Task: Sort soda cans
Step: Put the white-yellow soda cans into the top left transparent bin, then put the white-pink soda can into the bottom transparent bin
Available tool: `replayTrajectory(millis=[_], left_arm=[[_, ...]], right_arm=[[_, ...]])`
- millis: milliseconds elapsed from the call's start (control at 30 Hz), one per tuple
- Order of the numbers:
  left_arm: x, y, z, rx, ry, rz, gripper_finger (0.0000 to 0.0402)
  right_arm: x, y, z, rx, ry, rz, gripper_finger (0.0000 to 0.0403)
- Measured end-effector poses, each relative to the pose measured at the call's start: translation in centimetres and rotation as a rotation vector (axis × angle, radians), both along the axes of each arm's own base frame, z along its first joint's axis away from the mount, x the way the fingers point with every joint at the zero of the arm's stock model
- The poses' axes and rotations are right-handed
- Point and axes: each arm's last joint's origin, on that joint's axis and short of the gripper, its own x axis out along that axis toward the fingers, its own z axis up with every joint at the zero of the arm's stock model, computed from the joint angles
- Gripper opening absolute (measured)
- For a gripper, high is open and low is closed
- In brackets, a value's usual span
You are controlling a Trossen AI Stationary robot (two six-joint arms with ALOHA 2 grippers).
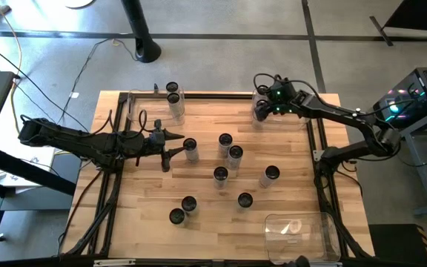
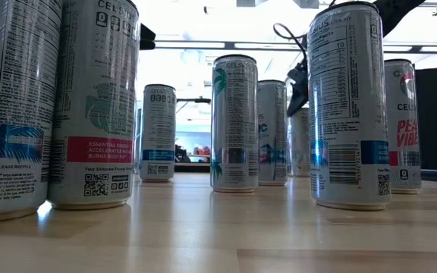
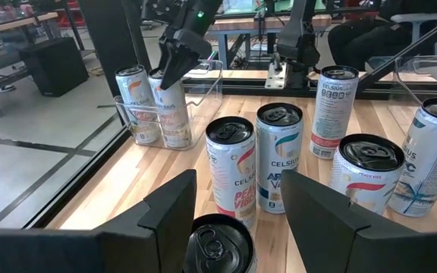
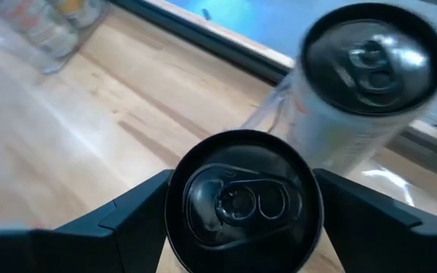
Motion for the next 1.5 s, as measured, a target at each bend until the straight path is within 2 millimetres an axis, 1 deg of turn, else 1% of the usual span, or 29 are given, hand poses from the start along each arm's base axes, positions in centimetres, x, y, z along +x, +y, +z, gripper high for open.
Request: replayTrajectory(millis=[200, 500, 633, 800, 933, 1000, 1067, 1200, 1367, 1500], left_arm=[[0.0, 0.0, 0.0, 0.005, 0.001, -0.001, 0.0186], [0.0, 0.0, 0.0, 0.006, 0.002, -0.001, 0.0186], [0.0, 0.0, 0.0, 0.003, 0.000, 0.000, 0.0186], [0.0, 0.0, 0.0, 0.000, -0.001, 0.000, 0.0186], [0.0, 0.0, 0.0, 0.000, -0.001, 0.000, 0.0186], [0.0, 0.0, 0.0, 0.000, -0.001, 0.000, 0.0186], [0.0, 0.0, 0.0, -0.003, -0.002, 0.001, 0.0186], [0.0, 0.0, 0.0, -0.003, -0.001, 0.001, 0.0186], [0.0, 0.0, 0.0, -0.004, -0.002, 0.001, 0.0186], [0.0, 0.0, 0.0, -0.017, -0.006, 0.004, 0.0186]], right_arm=[[0.0, -0.1, 0.1, 0.006, -0.026, 0.032, 0.0301], [0.2, -0.3, 0.4, -0.019, -0.058, 0.030, 0.0301], [0.0, -0.3, 0.5, -0.038, -0.039, 0.006, 0.0301], [-0.8, 0.2, 2.1, -0.113, -0.060, -0.035, 0.0301], [-1.8, 1.1, 4.1, -0.195, -0.100, -0.022, 0.0301], [-2.2, 2.3, 5.1, -0.250, -0.105, 0.027, 0.0301], [-2.5, 4.0, 6.1, -0.284, -0.116, 0.093, 0.0301], [-2.8, 8.3, 7.4, -0.338, -0.129, 0.184, 0.0301], [-2.5, 13.9, 8.1, -0.382, -0.160, 0.302, 0.0301], [-1.9, 17.7, 8.0, -0.426, -0.174, 0.370, 0.0301]])
